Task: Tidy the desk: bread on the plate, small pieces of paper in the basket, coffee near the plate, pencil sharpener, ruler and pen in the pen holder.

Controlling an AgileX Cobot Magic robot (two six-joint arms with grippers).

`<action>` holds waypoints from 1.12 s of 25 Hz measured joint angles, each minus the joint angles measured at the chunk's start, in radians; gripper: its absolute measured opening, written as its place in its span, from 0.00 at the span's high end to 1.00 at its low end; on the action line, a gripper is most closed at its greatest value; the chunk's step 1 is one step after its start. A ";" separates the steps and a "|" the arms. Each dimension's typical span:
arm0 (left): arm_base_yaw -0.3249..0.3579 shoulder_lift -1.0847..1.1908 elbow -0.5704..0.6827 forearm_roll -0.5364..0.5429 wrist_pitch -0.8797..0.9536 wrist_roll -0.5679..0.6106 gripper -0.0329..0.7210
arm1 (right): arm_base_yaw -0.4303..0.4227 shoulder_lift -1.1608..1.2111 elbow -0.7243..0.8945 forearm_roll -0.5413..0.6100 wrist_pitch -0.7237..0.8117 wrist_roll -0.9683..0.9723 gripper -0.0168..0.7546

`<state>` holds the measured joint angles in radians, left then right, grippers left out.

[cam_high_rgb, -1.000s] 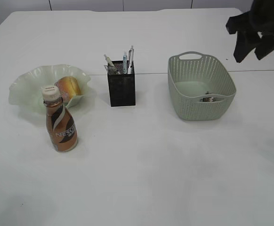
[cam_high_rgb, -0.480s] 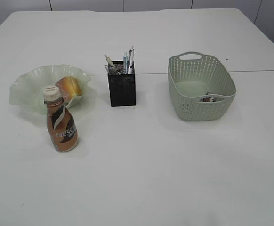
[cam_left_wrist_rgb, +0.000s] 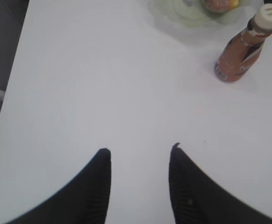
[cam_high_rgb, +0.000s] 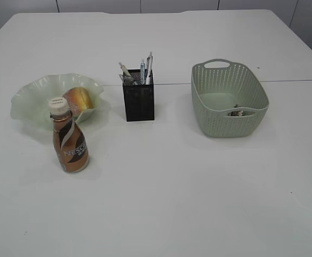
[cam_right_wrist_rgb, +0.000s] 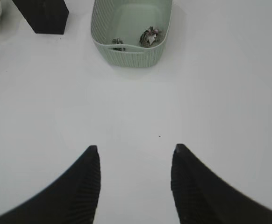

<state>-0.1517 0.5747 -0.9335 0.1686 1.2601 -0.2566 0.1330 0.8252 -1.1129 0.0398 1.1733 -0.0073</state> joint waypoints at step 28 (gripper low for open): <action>0.000 -0.563 0.327 -0.046 0.005 0.020 0.53 | 0.000 -0.850 0.353 0.055 0.109 -0.034 0.51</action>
<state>-0.1517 0.0118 -0.6067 0.1231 1.2654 -0.2370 0.1330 -0.0247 -0.7596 0.0946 1.2825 -0.0417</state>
